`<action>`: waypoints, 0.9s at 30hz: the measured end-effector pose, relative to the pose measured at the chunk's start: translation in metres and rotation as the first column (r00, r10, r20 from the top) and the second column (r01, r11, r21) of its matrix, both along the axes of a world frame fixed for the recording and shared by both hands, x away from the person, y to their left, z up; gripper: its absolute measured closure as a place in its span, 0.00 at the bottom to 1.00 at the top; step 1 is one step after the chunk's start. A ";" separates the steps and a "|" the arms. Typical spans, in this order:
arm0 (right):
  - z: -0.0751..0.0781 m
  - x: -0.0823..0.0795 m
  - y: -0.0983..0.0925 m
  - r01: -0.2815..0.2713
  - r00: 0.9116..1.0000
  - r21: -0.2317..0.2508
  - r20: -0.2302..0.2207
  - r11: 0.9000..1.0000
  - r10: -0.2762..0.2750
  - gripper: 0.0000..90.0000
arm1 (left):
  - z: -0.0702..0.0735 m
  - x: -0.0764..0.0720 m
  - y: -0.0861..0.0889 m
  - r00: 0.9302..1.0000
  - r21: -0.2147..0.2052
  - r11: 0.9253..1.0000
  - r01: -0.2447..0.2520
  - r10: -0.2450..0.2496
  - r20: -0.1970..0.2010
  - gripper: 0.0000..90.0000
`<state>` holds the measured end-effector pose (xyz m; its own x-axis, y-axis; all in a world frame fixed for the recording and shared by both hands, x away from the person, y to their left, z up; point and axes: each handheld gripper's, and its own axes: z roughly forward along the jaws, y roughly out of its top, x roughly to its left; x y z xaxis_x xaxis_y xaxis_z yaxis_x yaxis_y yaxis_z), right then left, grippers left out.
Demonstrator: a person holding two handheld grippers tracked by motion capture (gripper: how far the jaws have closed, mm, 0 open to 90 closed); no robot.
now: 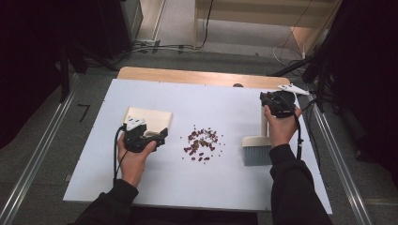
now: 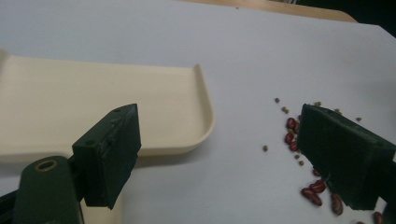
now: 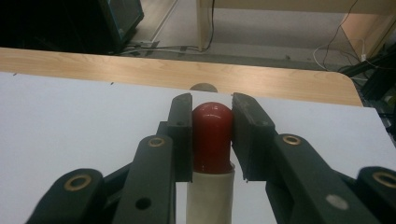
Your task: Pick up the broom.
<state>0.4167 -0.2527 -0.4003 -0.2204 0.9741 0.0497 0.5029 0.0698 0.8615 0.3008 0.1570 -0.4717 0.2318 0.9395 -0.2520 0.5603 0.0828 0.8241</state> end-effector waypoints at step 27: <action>0.000 -0.001 -0.006 -0.004 1.000 0.008 0.011 1.000 0.004 0.75 | 0.017 0.046 -0.126 0.972 -0.032 0.971 0.236 -0.236 -0.014 0.22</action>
<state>0.4162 -0.2590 -0.4001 -0.2251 0.9728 0.0555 0.4930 0.0646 0.8677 0.3471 0.0311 -0.4548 0.4414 0.8508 -0.2853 0.5811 -0.0287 0.8133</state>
